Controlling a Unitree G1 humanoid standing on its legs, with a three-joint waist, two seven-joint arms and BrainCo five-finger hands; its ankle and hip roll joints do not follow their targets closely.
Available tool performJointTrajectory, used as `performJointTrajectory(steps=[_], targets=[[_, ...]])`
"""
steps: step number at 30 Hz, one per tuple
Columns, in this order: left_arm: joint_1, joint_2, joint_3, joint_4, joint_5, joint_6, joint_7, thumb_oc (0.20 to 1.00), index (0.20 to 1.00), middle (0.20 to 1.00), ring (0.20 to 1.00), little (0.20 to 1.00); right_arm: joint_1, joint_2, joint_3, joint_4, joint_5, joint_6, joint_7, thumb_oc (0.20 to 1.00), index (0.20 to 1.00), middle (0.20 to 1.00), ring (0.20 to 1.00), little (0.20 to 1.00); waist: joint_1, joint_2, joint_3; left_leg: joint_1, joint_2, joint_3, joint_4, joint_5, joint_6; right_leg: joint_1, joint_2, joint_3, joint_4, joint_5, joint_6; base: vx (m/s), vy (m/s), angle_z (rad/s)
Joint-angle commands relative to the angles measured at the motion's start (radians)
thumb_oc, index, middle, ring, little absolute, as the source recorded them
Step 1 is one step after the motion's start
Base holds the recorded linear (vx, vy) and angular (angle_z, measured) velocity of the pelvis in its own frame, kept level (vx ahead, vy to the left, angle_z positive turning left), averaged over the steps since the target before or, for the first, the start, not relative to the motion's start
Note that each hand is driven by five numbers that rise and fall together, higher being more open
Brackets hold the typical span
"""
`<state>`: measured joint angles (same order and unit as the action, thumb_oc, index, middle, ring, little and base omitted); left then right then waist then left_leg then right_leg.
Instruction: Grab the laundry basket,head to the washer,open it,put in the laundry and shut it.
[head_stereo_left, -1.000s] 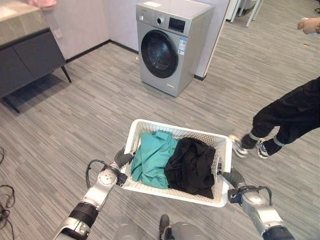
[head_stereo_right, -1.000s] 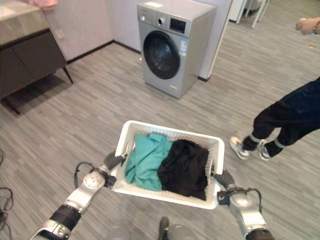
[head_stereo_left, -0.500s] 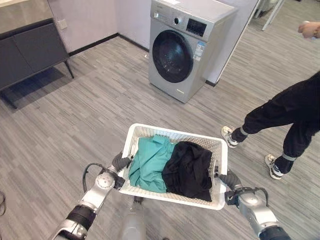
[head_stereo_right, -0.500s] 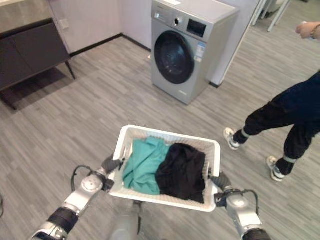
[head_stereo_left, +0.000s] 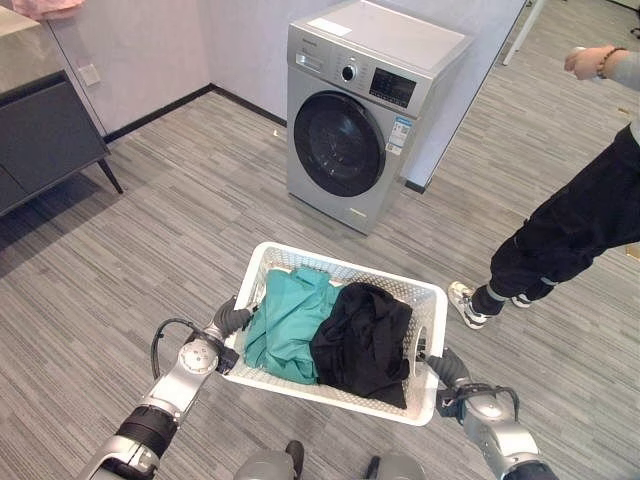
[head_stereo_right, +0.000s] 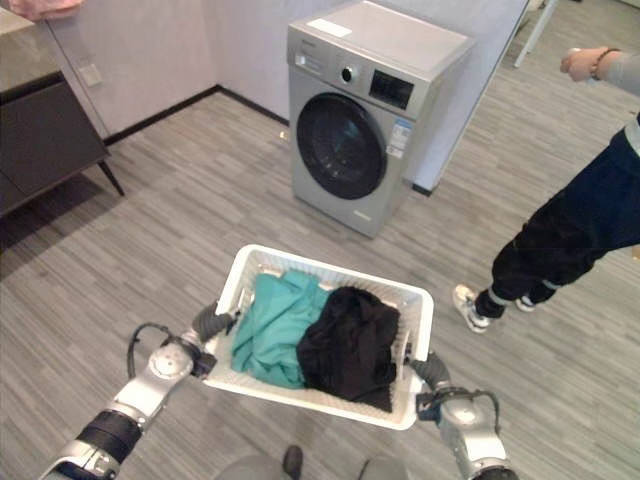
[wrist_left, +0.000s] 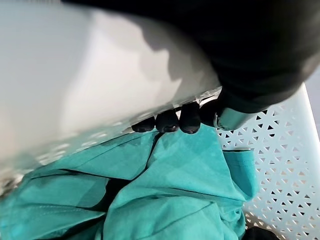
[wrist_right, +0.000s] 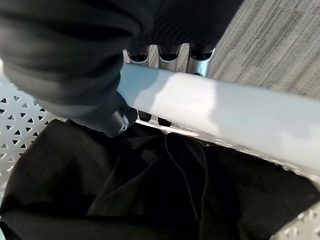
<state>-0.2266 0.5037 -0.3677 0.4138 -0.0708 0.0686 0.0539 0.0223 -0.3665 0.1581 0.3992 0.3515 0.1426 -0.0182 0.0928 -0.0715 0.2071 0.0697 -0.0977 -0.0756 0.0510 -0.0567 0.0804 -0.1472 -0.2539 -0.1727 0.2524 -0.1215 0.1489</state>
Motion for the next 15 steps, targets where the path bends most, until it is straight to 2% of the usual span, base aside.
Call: performJointTrajectory(steps=[1,2,4,6,7,11,15], targets=[[-0.051,0.003,0.057,-0.051,-0.005,-0.077,0.014,0.200,0.200,0.200,0.200,0.200,-0.043,-0.037,-0.049,-0.067,0.085,-0.113,0.070,0.200,0.200,0.200,0.200,0.200,0.002,0.000,-0.018,-0.048,0.104,0.021,0.022,-0.029,-0.063,0.043,0.009,0.045,-0.091,0.185,0.014,0.21,-0.147,0.66],[-0.070,-0.006,0.042,-0.029,0.011,-0.086,0.027,0.200,0.200,0.200,0.200,0.200,-0.031,-0.034,-0.056,-0.064,0.104,-0.122,0.067,0.200,0.200,0.200,0.200,0.200,-0.013,-0.014,-0.012,-0.043,0.092,-0.009,0.030,-0.038,-0.070,0.036,0.048,0.150,-0.109,0.195,0.025,0.21,-0.163,0.44],[-0.068,-0.014,0.041,-0.028,0.011,-0.086,0.024,0.200,0.200,0.200,0.200,0.200,-0.009,-0.028,-0.069,-0.087,0.110,-0.122,0.074,0.200,0.200,0.200,0.200,0.200,-0.008,-0.024,-0.013,-0.039,0.098,-0.010,0.052,-0.057,-0.080,0.061,0.039,0.119,-0.114,0.179,0.028,0.19,-0.217,0.47],[-0.067,-0.022,0.036,-0.023,0.008,-0.087,0.020,0.200,0.200,0.200,0.200,0.200,-0.004,-0.028,-0.068,-0.097,0.116,-0.123,0.075,0.200,0.200,0.200,0.200,0.200,-0.010,-0.027,-0.015,-0.039,0.110,-0.030,0.055,-0.058,-0.091,0.073,0.050,0.107,-0.122,0.163,0.020,0.09,-0.202,0.57],[-0.065,-0.032,0.038,-0.023,0.002,-0.088,0.020,0.200,0.200,0.200,0.200,0.200,0.014,-0.037,-0.075,-0.111,0.118,-0.124,0.079,0.200,0.200,0.200,0.200,0.200,-0.015,-0.025,-0.024,-0.043,0.131,-0.059,0.044,-0.054,-0.102,0.090,0.066,0.080,-0.142,0.134,0.005,0.08,-0.234,0.46],[-0.051,-0.046,0.044,-0.024,-0.019,-0.091,0.017,0.200,0.200,0.200,0.200,0.200,0.016,-0.053,-0.066,-0.115,0.114,-0.126,0.084,0.200,0.200,0.200,0.200,0.200,-0.014,-0.025,-0.037,-0.041,0.166,-0.082,0.014,-0.036,-0.124,0.129,0.093,0.036,-0.207,0.126,-0.011,0.06,-0.195,0.34],[-0.047,-0.052,0.038,-0.018,-0.019,-0.087,0.019,0.200,0.200,0.200,0.200,0.200,0.011,-0.063,-0.059,-0.105,0.105,-0.124,0.083,0.200,0.200,0.200,0.200,0.200,-0.013,-0.023,-0.043,-0.034,0.183,-0.088,-0.006,-0.024,-0.133,0.150,0.108,0.024,-0.223,0.115,-0.021,0.03,-0.087,-0.04]])
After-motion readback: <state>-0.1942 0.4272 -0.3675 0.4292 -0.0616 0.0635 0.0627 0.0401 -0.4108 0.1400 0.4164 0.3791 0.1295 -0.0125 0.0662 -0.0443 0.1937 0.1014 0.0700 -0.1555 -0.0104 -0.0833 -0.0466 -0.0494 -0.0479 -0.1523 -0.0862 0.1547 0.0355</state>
